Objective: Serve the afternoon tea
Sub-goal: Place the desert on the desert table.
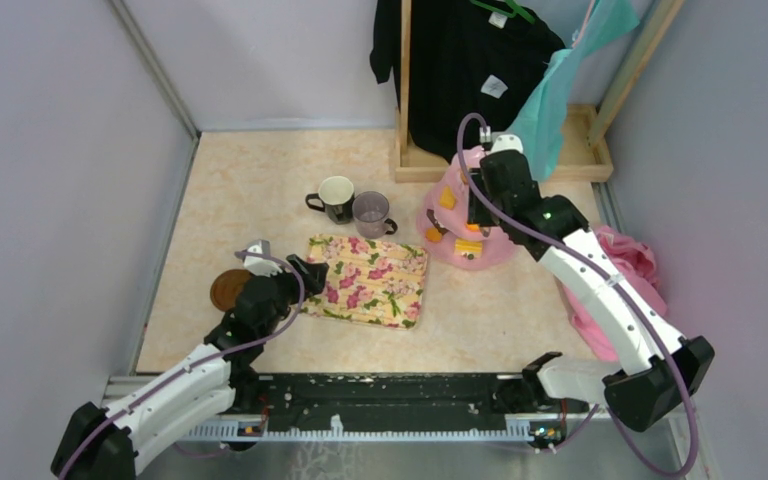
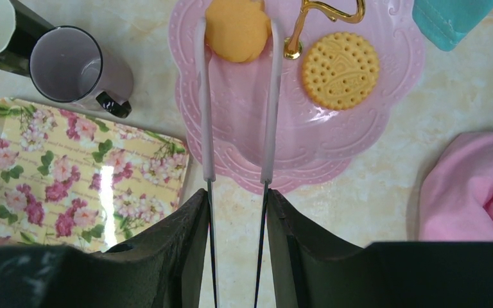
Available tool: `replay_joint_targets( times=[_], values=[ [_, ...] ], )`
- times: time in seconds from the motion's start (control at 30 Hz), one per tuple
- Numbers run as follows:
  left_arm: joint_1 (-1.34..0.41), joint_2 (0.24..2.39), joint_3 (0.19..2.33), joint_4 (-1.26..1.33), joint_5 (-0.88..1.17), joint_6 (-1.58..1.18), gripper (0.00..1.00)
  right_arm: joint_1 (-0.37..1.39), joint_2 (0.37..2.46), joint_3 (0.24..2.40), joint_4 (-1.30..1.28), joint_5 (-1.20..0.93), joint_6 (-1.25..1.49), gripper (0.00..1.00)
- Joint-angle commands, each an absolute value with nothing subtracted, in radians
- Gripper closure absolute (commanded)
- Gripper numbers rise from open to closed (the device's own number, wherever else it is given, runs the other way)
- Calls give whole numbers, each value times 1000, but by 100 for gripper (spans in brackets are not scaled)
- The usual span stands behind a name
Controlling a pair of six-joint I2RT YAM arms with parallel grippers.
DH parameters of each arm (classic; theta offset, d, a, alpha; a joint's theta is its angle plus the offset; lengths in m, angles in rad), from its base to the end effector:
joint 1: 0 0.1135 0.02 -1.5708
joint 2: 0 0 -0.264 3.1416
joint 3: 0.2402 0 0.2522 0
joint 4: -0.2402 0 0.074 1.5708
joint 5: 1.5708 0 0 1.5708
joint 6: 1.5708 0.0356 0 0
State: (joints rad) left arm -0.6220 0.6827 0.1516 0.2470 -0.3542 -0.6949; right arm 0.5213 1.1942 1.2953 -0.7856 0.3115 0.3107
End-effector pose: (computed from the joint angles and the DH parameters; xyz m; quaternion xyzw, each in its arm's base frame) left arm 0.1371 -0.0831 0.1776 -0.1343 0.7832 -0.2498 0.5533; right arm 0.2172 0.1121 0.3752 -0.0277 0.8945 0.0430 0.4441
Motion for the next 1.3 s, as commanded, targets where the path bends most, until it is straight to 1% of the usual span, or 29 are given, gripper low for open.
replay_joint_targets(
  times=[0.0, 1.27],
  values=[
    [-625, 681, 185, 268, -348, -696, 12, 514, 1149, 1305, -739, 300, 314, 63],
    [-626, 698, 191, 267, -330, -700, 13, 514, 1086, 1256, -758, 291, 317, 61]
  ],
)
